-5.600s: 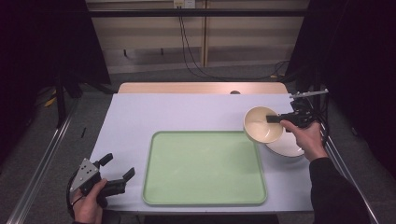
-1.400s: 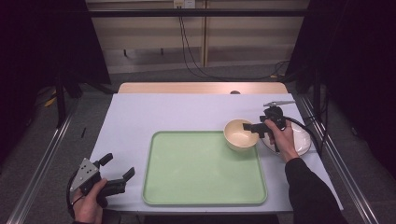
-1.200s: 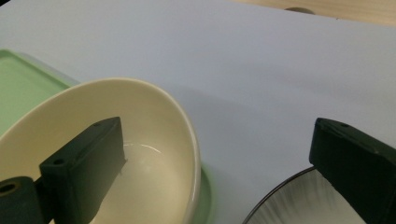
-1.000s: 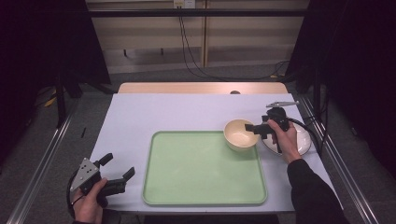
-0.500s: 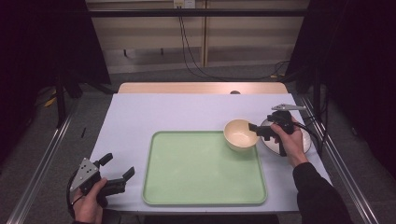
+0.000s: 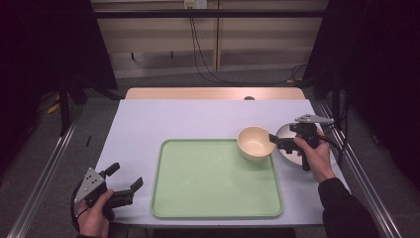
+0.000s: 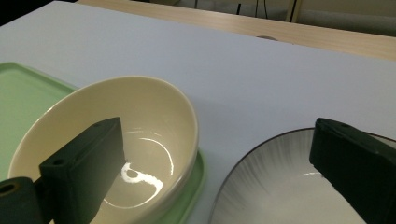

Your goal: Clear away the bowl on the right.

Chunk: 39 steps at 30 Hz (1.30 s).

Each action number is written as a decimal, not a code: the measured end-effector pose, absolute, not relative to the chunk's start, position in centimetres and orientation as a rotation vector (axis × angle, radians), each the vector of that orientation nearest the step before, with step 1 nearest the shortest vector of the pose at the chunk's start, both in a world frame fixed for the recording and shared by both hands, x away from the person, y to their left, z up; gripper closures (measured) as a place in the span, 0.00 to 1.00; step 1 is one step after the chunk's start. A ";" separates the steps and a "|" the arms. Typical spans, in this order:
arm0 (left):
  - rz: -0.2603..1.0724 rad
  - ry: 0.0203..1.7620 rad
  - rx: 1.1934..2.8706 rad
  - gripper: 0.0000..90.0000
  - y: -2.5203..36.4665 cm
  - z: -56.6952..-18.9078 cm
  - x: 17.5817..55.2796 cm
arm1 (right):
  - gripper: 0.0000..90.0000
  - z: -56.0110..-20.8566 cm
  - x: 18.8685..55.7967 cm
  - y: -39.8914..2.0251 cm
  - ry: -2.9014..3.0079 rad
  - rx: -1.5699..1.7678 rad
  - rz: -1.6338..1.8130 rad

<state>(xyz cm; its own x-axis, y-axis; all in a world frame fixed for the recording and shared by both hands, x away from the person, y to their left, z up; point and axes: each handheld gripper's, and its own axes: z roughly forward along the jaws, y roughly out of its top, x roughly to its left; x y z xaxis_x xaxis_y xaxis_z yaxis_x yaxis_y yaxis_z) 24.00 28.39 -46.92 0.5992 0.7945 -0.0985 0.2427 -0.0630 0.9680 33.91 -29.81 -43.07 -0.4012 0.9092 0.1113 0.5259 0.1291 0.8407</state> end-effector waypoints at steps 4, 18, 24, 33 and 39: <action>0.568 0.883 1.614 0.00 28.4 -46.9 24.0 | 0.04 -42.9 33.3 -30.1 1.972 1.382 1.195; 0.569 0.877 1.622 0.00 28.4 -46.9 24.0 | 0.04 -43.6 30.3 -31.4 1.986 1.385 1.152; 0.571 0.880 1.622 0.00 28.4 -46.9 24.0 | 0.04 -43.5 29.0 -32.0 1.975 1.384 1.165; 0.567 0.884 1.614 0.00 28.3 -46.8 23.9 | 0.04 -43.4 26.8 -32.6 1.954 1.369 1.201; 0.567 0.884 1.612 0.00 28.3 -46.8 23.9 | 0.04 -43.4 25.5 -33.0 1.930 1.360 1.224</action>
